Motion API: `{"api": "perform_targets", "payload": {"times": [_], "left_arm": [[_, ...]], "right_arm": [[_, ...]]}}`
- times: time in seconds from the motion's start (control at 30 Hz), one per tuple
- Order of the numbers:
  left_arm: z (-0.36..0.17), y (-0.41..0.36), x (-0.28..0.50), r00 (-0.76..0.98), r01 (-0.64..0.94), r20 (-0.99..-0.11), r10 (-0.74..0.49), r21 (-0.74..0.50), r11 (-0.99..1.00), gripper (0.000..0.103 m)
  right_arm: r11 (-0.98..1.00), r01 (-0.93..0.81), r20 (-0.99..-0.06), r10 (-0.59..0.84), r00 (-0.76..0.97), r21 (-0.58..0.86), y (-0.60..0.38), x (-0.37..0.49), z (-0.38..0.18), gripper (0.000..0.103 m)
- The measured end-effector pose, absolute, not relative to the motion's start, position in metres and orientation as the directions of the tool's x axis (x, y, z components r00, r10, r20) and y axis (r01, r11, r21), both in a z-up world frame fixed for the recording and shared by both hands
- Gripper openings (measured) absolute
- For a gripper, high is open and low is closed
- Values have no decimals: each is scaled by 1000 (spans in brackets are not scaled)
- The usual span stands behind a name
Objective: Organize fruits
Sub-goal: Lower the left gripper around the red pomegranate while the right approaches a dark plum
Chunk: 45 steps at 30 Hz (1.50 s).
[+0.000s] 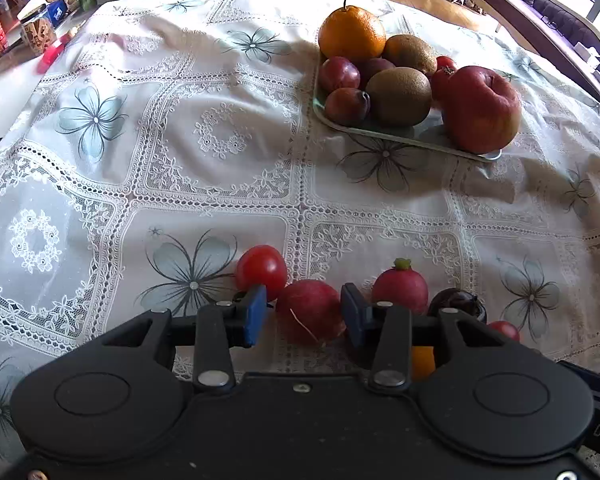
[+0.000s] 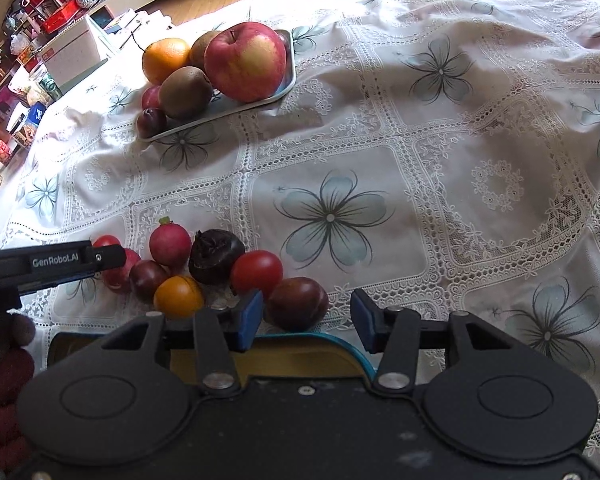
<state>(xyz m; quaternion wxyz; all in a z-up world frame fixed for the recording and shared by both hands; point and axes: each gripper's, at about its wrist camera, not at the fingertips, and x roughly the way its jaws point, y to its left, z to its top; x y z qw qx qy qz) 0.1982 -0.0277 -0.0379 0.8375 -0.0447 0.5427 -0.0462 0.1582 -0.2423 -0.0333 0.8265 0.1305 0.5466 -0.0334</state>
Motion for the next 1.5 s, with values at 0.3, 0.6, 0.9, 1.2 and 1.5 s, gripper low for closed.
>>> {"api": "perform_targets", "payload": {"times": [0.3,0.6,0.9,1.2,1.5], "left_arm": [[-43,-46,197,428,54,-900,-77,-60,997,53],[-42,-33,195,425,58,-898,-118,-103,993,46],[-42,-25,191,401,65,-903,-155,-140,988,52],[-45,-32,193,417,52,-900,-125,-114,992,53],[-30,-24,189,426,38,-888,-176,-176,984,47]], "right_arm": [[969,180,-920,90,381,170,-238,163,-38,53],[976,166,-922,68,382,141,-227,166,-49,44],[966,186,-894,84,439,182,-236,160,-32,43],[963,187,-893,97,439,197,-237,156,-32,43],[955,198,-883,110,456,221,-238,151,-27,37]]}}
